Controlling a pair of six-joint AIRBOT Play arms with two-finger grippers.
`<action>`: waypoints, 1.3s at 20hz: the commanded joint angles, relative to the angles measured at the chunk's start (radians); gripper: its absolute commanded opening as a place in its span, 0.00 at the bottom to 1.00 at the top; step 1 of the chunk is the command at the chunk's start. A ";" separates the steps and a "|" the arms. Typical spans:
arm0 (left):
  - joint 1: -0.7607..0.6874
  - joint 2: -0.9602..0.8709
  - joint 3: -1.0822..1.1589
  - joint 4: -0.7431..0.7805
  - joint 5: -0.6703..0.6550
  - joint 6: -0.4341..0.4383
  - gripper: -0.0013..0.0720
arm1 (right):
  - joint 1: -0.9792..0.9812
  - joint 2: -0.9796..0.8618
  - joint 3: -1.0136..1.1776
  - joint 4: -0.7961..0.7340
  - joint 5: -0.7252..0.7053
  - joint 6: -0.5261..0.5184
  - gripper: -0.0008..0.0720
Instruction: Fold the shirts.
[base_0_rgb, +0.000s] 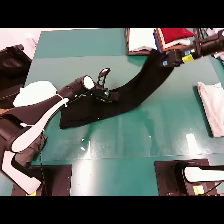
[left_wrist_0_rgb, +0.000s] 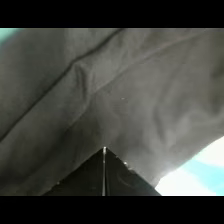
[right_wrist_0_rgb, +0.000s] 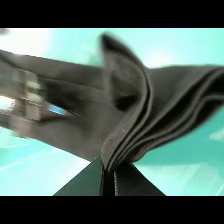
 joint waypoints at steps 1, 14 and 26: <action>-0.006 -0.031 0.019 0.023 -0.037 0.000 0.05 | 0.125 0.016 0.082 -0.001 -0.009 0.063 0.03; 0.206 0.226 0.169 0.338 -0.277 0.000 0.05 | 0.435 -0.027 0.100 0.184 -0.221 0.127 0.03; 0.651 0.756 0.169 0.518 -0.328 0.000 0.05 | 0.834 -0.359 0.260 0.315 -0.575 -0.098 0.46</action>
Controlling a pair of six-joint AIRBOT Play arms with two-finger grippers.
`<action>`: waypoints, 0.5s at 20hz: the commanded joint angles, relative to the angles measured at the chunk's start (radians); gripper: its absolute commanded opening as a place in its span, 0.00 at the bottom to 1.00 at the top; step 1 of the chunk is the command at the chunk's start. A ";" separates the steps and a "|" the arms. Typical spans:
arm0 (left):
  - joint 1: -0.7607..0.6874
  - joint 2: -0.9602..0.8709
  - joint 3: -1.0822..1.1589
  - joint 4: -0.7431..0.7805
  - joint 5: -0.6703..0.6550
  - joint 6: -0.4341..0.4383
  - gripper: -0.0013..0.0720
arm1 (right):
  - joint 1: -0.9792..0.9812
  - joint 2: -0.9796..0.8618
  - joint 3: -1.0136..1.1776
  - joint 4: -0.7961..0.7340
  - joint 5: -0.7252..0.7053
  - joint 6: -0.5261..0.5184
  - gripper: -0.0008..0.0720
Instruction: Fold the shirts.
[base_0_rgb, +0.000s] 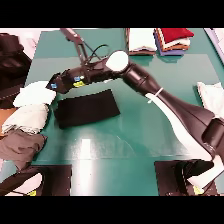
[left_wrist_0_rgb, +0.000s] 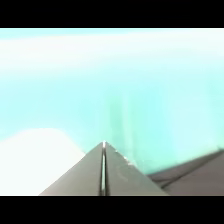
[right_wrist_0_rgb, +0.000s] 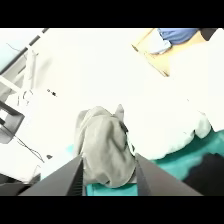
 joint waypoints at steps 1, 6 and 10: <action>0.056 0.061 0.000 0.009 -0.021 0.000 0.05 | -0.019 -0.027 0.035 -0.098 0.053 -0.002 0.44; -0.002 0.047 -0.005 -0.052 -0.014 0.001 0.05 | -0.257 0.132 -0.257 -0.228 0.156 0.060 0.44; -0.108 0.032 -0.021 -0.053 0.011 0.008 0.05 | -0.465 0.187 -0.515 -0.295 0.225 0.119 0.56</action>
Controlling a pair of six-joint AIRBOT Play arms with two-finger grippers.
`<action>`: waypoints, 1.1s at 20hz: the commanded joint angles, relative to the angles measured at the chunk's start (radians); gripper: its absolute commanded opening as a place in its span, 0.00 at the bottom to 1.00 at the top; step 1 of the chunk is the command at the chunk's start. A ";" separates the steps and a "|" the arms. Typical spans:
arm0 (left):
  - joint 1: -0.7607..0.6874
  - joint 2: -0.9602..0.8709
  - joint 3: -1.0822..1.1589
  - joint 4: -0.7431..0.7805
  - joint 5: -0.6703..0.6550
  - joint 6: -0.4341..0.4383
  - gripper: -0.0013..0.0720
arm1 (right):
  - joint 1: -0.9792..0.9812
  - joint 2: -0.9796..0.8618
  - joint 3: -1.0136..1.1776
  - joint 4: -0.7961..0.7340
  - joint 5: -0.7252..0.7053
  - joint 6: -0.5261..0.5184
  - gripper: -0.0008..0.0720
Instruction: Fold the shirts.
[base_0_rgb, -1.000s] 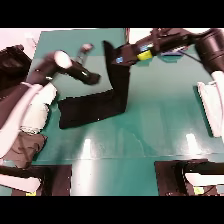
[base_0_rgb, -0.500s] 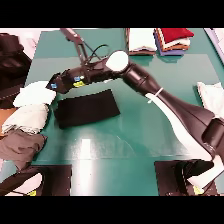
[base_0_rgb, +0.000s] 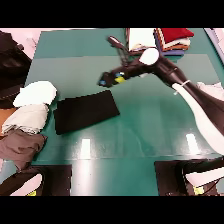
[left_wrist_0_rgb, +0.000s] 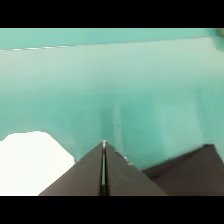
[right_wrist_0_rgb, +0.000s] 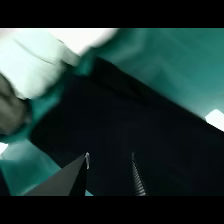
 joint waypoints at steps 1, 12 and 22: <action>-0.082 -0.016 -0.010 -0.008 0.019 0.006 0.05 | -0.163 0.027 -0.196 -0.052 0.068 0.045 0.80; -0.146 -0.087 -0.014 -0.034 0.014 0.006 0.05 | -0.038 -0.284 -0.098 0.161 0.064 0.052 0.85; -0.221 -0.087 -0.014 -0.090 0.008 0.006 0.05 | -0.020 -0.330 0.145 0.037 0.083 0.047 0.03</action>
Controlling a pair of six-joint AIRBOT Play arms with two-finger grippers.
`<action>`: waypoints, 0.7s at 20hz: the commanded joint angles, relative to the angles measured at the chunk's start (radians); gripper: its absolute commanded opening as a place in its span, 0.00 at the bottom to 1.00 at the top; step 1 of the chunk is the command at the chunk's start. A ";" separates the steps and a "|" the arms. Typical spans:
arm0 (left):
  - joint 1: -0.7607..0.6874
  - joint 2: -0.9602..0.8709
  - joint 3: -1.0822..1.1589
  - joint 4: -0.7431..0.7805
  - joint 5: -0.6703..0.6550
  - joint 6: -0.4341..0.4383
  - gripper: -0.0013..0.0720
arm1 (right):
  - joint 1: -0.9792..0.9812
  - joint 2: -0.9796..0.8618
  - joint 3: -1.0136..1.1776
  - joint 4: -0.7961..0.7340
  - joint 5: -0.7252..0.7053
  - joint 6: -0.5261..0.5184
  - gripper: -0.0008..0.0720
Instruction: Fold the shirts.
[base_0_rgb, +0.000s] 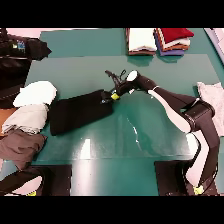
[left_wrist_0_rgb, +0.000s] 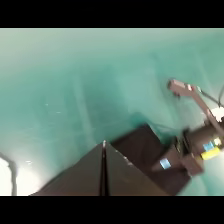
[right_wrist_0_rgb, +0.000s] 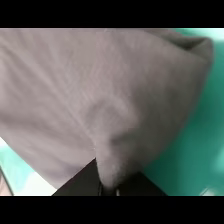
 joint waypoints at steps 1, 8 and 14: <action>-0.079 0.000 -0.001 -0.014 0.001 0.000 0.05 | -0.071 0.072 0.043 -0.140 0.020 0.009 0.03; -0.252 0.000 0.000 -0.014 0.035 -0.005 0.05 | -0.547 0.452 -0.161 -0.392 0.016 0.046 0.03; -0.258 0.000 0.000 -0.028 0.080 -0.058 0.05 | -1.092 0.570 -0.226 -0.411 0.000 0.049 0.03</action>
